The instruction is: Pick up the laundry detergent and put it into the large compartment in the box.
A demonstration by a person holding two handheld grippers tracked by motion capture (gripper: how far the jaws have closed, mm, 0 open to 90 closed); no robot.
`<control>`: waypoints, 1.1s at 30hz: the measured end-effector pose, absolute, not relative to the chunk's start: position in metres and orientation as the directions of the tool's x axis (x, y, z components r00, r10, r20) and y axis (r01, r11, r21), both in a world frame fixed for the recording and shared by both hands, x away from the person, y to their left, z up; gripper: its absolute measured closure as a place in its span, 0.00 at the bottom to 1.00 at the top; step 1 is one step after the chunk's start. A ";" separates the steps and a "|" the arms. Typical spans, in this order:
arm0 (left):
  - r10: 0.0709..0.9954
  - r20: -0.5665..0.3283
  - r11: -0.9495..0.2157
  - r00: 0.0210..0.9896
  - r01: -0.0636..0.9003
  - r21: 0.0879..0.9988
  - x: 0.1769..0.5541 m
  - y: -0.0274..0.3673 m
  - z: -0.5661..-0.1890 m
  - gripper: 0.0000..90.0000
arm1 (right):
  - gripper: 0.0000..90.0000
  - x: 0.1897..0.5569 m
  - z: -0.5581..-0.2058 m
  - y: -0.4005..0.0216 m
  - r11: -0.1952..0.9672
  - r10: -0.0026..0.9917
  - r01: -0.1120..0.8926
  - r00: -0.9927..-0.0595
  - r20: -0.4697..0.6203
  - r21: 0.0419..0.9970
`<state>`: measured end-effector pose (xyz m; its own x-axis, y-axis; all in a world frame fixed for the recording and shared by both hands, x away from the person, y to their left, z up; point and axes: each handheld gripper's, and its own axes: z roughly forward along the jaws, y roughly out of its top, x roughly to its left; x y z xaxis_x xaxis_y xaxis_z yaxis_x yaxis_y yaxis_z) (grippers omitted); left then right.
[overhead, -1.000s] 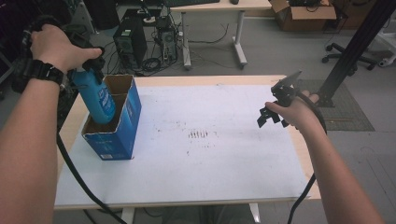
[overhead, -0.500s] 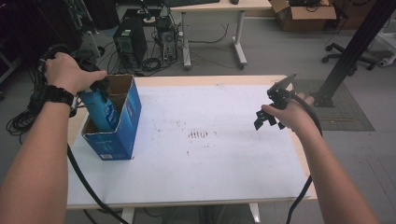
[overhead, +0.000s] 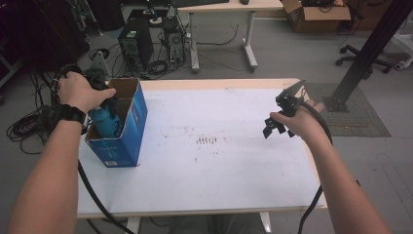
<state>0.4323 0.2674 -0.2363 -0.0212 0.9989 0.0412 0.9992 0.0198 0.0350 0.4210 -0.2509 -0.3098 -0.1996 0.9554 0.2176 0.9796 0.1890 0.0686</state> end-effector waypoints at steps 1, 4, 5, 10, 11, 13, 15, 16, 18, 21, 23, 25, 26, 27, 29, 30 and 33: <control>0.999 0.041 0.020 -0.022 0.999 0.034 0.433 0.267 -0.239 0.42 | 0.07 0.421 -0.310 -0.251 0.190 0.955 0.979 -0.200 0.217 0.068; 0.999 0.039 0.013 -0.014 1.000 0.024 0.434 0.265 -0.245 0.42 | 0.07 0.421 -0.312 -0.250 0.194 0.954 0.979 -0.204 0.218 0.068; 0.999 0.037 0.012 -0.013 1.000 0.020 0.434 0.265 -0.247 0.42 | 0.07 0.422 -0.312 -0.249 0.194 0.955 0.979 -0.204 0.217 0.067; 0.999 0.039 0.005 -0.006 1.000 0.015 0.435 0.263 -0.255 0.42 | 0.07 0.421 -0.314 -0.249 0.192 0.955 0.979 -0.202 0.218 0.065; 0.999 0.041 0.005 -0.005 1.000 0.009 0.436 0.263 -0.257 0.42 | 0.07 0.421 -0.314 -0.249 0.194 0.955 0.979 -0.203 0.218 0.065; 0.999 0.040 0.006 -0.006 1.000 0.009 0.436 0.263 -0.259 0.42 | 0.07 0.421 -0.315 -0.249 0.195 0.955 0.978 -0.205 0.215 0.066; 0.999 0.038 0.005 -0.005 1.000 0.008 0.436 0.263 -0.262 0.42 | 0.07 0.421 -0.316 -0.249 0.192 0.955 0.979 -0.201 0.218 0.062; 0.999 0.039 0.004 -0.004 1.000 0.005 0.436 0.263 -0.263 0.42 | 0.07 0.421 -0.316 -0.250 0.193 0.955 0.979 -0.202 0.215 0.064; 0.999 0.039 0.002 -0.003 1.000 0.003 0.436 0.262 -0.265 0.42 | 0.07 0.421 -0.317 -0.250 0.191 0.956 0.980 -0.200 0.217 0.063; 0.999 0.038 0.001 -0.001 1.000 -0.003 0.436 0.261 -0.268 0.42 | 0.07 0.420 -0.317 -0.250 0.192 0.955 0.979 -0.201 0.218 0.063; 0.999 0.037 -0.001 0.002 1.000 -0.005 0.436 0.261 -0.270 0.42 | 0.07 0.420 -0.317 -0.250 0.194 0.955 0.979 -0.203 0.217 0.063; 0.999 0.037 -0.006 0.006 1.000 -0.008 0.436 0.261 -0.272 0.42 | 0.07 0.420 -0.318 -0.251 0.194 0.955 0.979 -0.203 0.217 0.065; 0.999 0.035 -0.005 0.005 1.000 -0.004 0.436 0.261 -0.273 0.42 | 0.07 0.420 -0.318 -0.251 0.190 0.955 0.980 -0.200 0.218 0.063; 0.999 0.034 -0.004 0.005 1.000 -0.007 0.436 0.261 -0.274 0.42 | 0.07 0.419 -0.318 -0.251 0.190 0.956 0.980 -0.199 0.218 0.061; 0.999 0.034 -0.005 0.006 1.000 -0.007 0.436 0.262 -0.275 0.42 | 0.07 0.419 -0.318 -0.251 0.192 0.956 0.980 -0.200 0.215 0.061; 0.999 0.033 -0.005 0.006 1.000 -0.007 0.436 0.262 -0.276 0.42 | 0.07 0.419 -0.319 -0.251 0.192 0.955 0.980 -0.201 0.217 0.062; 0.999 0.033 -0.005 0.005 1.000 -0.004 0.436 0.262 -0.276 0.42 | 0.07 0.419 -0.319 -0.251 0.190 0.956 0.980 -0.198 0.217 0.059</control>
